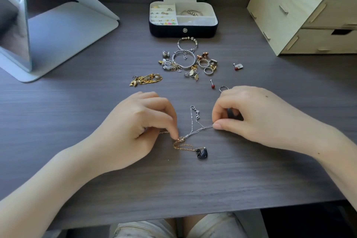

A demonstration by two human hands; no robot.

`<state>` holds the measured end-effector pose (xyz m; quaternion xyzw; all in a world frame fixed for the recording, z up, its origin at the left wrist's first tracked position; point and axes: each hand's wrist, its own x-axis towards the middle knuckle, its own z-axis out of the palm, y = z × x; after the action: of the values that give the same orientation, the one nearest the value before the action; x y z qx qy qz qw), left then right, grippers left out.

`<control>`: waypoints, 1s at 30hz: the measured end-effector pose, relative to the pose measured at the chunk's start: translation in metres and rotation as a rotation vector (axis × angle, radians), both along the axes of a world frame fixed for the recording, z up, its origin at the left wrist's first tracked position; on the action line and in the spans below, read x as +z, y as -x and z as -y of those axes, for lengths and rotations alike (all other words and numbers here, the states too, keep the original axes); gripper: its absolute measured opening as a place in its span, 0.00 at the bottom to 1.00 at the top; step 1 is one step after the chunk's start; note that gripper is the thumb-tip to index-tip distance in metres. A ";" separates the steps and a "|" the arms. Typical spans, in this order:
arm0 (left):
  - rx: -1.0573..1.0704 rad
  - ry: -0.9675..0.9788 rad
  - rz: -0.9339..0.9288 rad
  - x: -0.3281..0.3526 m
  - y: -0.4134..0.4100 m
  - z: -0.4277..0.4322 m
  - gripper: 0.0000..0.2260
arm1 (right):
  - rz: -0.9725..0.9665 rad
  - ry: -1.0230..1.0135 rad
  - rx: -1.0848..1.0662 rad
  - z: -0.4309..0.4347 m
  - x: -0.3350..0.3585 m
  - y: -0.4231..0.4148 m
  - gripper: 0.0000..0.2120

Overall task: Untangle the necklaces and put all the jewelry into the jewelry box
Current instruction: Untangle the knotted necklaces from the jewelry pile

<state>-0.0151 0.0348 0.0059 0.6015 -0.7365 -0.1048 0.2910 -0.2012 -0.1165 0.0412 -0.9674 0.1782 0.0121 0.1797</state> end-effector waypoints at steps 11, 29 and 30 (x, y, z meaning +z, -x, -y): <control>0.252 -0.020 -0.043 0.004 -0.001 0.002 0.08 | 0.186 -0.287 0.077 -0.005 0.022 -0.022 0.03; 0.264 -0.219 0.005 0.013 -0.002 -0.004 0.07 | 0.165 -0.068 0.082 0.009 0.006 -0.077 0.02; 0.270 -0.208 0.012 0.012 -0.002 -0.003 0.09 | 0.175 -0.061 0.082 0.010 0.005 -0.073 0.01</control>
<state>-0.0133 0.0380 0.0177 0.7225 -0.6358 -0.1369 0.2344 -0.1283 -0.1261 0.0465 -0.9653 0.1219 -0.0595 0.2231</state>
